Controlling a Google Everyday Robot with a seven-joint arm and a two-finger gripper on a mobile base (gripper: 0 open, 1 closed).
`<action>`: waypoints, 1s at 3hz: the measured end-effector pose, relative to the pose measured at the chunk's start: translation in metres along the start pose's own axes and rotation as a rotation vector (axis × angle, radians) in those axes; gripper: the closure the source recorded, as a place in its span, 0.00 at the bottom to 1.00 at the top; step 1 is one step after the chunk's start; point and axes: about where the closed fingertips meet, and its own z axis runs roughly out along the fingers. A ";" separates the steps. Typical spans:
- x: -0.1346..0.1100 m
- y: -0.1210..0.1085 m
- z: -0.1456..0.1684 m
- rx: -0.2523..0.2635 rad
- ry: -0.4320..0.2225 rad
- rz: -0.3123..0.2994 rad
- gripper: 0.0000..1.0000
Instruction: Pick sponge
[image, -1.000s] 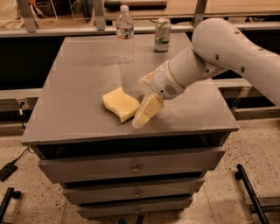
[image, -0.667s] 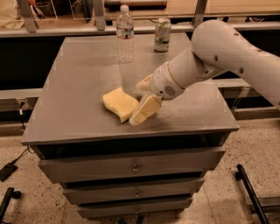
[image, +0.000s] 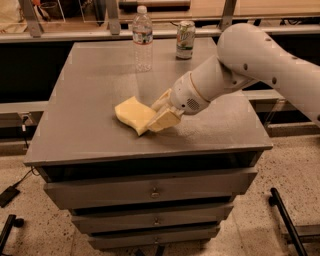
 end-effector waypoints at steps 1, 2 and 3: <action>-0.001 0.001 0.002 -0.003 0.000 -0.002 0.90; -0.025 0.005 -0.001 -0.029 -0.022 -0.042 1.00; -0.067 0.009 -0.009 -0.034 -0.051 -0.115 1.00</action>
Offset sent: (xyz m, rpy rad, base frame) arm -0.0019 0.0170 0.0235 0.0322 -0.0072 0.0589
